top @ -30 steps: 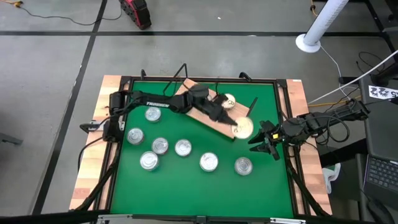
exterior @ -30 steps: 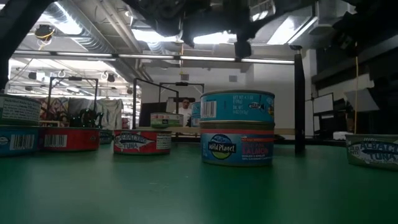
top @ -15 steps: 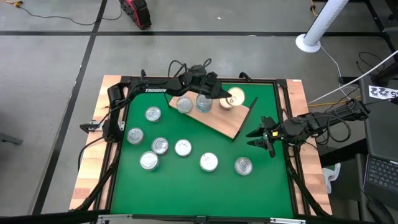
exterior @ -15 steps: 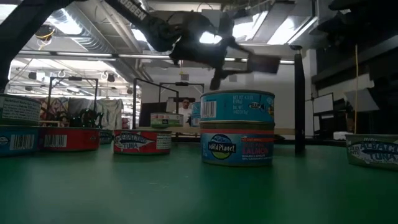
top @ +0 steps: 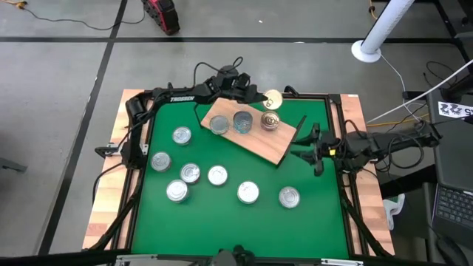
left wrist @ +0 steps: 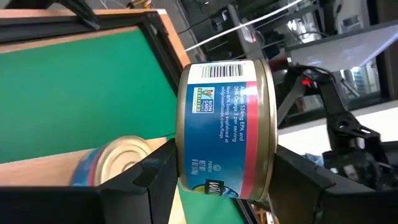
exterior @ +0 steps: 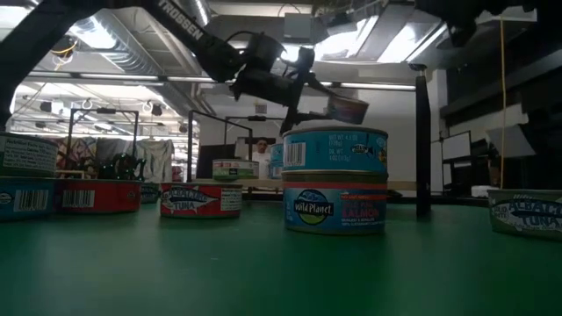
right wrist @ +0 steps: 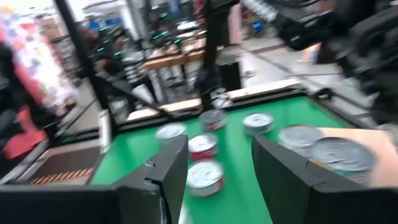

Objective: Stack canned seafood by type on shelf
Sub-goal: Stack the blue-pink tuna can on top of the blue-pink tuna can on the shelf

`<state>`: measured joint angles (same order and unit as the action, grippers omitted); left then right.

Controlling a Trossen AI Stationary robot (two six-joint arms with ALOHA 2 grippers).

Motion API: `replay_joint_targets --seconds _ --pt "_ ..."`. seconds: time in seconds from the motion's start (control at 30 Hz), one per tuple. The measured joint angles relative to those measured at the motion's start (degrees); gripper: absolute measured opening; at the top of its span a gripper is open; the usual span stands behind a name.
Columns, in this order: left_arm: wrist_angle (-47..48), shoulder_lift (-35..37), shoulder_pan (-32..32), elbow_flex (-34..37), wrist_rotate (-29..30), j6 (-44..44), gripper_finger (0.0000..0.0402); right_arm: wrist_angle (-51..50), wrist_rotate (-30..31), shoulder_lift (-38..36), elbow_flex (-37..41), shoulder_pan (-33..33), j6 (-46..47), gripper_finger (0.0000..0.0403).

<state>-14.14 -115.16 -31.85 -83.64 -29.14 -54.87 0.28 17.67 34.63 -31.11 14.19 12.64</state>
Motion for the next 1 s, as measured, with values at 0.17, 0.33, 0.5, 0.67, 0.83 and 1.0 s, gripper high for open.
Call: replay_joint_targets --seconds 0.17,0.33,0.5,0.67,0.83,1.0 --pt "0.5 -1.2 -0.2 -0.2 -0.9 1.5 0.0202 -0.1 -5.7 0.2 0.0 -9.4 0.0 0.0177" --pt "0.3 -2.2 -0.3 -1.4 -2.8 2.4 0.0202 0.2 -15.4 1.2 0.0 -20.6 0.5 0.0177" --pt "0.2 -4.1 0.0 -4.8 -4.3 3.0 0.0202 0.1 -23.2 3.3 0.0 -31.2 0.5 0.0177" --pt "6.0 -7.3 -0.2 -10.5 -9.3 4.7 0.0202 1.0 -29.4 6.9 0.0 -40.0 0.6 0.0177" --pt "15.2 -10.5 -1.3 -15.9 -11.1 10.6 0.0199 7.2 -34.5 11.1 0.0 -46.4 0.6 0.0177" --pt "17.6 -11.2 -2.2 -16.7 -12.2 14.7 0.0198 10.5 -36.9 15.0 0.0 -51.1 0.6 0.0177"
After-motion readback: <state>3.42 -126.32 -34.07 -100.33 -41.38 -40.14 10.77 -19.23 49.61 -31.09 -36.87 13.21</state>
